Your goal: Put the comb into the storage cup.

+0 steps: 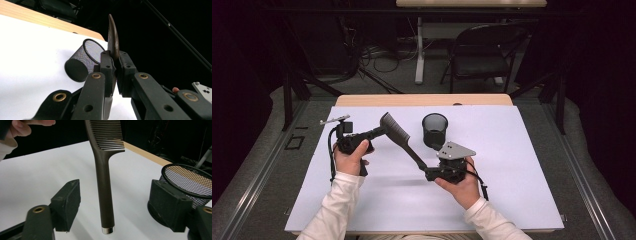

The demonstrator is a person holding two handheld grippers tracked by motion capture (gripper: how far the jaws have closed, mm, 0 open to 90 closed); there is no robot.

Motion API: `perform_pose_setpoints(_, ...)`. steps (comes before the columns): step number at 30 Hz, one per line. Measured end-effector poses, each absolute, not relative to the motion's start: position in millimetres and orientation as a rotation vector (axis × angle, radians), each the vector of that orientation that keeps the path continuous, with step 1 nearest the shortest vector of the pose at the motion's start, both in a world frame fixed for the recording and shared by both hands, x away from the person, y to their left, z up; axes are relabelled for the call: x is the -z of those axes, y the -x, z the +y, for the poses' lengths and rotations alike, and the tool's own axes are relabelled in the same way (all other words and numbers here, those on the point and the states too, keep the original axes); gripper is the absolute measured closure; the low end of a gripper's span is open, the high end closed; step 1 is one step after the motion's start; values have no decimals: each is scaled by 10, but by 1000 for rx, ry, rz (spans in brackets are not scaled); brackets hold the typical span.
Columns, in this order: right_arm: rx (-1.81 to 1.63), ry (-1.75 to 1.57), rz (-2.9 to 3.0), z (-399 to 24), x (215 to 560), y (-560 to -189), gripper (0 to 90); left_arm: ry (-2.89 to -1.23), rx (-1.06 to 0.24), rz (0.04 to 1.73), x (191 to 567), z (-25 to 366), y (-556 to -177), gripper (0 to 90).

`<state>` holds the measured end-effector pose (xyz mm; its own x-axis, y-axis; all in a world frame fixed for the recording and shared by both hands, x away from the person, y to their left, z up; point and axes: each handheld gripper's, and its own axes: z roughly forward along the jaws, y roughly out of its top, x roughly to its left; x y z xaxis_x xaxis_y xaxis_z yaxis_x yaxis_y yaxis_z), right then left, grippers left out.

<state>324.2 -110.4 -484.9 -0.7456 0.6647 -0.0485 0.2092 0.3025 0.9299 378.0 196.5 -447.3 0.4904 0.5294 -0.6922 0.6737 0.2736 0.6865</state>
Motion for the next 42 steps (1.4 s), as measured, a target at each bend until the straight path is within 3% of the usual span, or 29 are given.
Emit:
perform_pose_setpoints(5,-1407,-777,2169,-1068,4839,-3253,147,-1378,129,1156,4477,2004,-3768,844)
perform_pose_setpoints(21,-1374,-753,2209,-980,4865,-3231,96,-1358,91,1155,4462,2089,-3755,844)
perform_pose_setpoints(27,-1359,-742,2216,-971,4869,-3204,0,-1361,60,1143,4423,2074,-3739,844)
perform_pose_setpoints(42,-1342,-771,2195,-1030,4849,-3166,0,-1401,-38,1119,4354,2050,-3737,844)
